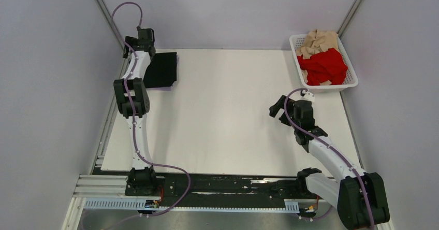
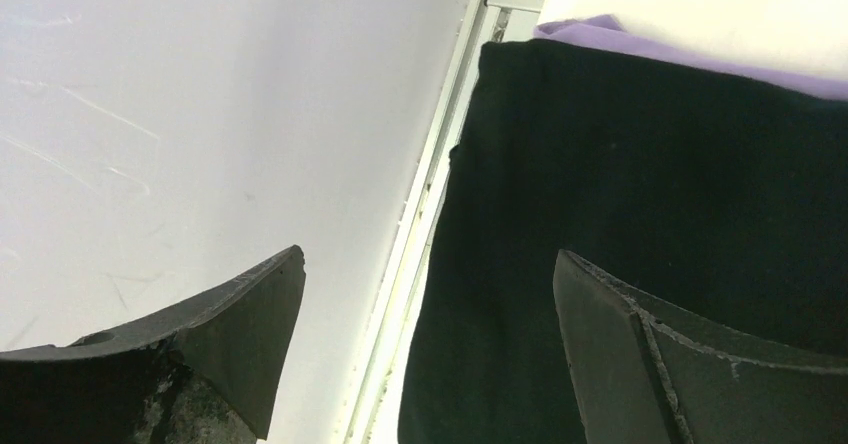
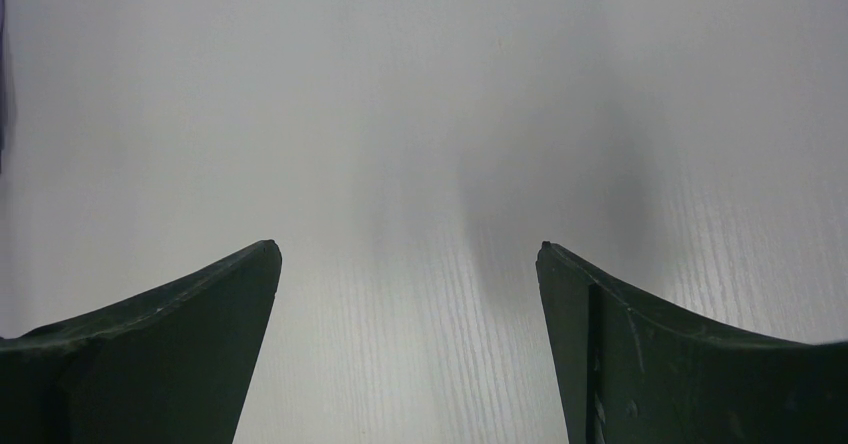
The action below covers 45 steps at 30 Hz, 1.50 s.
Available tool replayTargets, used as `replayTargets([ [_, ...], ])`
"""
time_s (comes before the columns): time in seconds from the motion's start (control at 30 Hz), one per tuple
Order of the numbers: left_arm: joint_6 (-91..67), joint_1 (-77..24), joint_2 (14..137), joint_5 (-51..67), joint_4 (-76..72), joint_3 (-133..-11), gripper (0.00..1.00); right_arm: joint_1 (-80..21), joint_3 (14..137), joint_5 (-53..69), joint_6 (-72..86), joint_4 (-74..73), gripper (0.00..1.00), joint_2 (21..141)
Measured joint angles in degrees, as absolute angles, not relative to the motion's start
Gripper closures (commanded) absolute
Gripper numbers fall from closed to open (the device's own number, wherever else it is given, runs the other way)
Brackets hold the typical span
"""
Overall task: Fold and stack the t-shirts
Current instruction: Put the neatly folded tshirt into the corner of the board with the left arm, then reset both arms
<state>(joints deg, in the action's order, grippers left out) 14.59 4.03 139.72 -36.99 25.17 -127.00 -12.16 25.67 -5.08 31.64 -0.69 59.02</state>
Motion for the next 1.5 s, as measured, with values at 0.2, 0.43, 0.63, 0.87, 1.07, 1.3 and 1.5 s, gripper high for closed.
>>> replayTargets([
  [0.2, 6.83, 4.34, 138.87, -32.56, 29.17, -127.24, 0.00, -12.16, 25.67, -5.08, 32.10, -0.75, 0.00, 55.31],
  [0.43, -7.42, 3.42, 127.13, -20.23, 31.03, -117.36, 0.00, -12.16, 25.67, -4.69, 32.82, -2.09, 0.00, 52.80],
  [0.63, -17.02, -3.38, 102.78, -17.63, 23.51, -94.26, 0.00, -12.16, 25.67, -3.68, 32.93, -4.08, 0.00, 52.49],
  [0.87, -24.93, -19.35, 72.95, -15.66, 8.82, -55.94, 0.00, -12.16, 25.45, -4.08, 32.97, -6.70, 0.00, 48.95],
  [1.07, -28.12, -21.02, 63.07, -15.62, 7.31, -35.73, 0.00, -12.16, 23.55, -5.56, 33.54, -7.07, 0.00, 45.84],
  [1.3, -28.14, -21.30, 52.90, -17.41, 8.82, -32.95, 0.00, -12.16, 23.03, -5.76, 33.89, -7.11, 0.00, 46.04],
  [1.5, -28.01, -21.30, 48.49, -19.03, 8.88, -32.93, 0.00, -12.16, 22.85, -5.96, 34.04, -7.07, 0.00, 47.03],
])
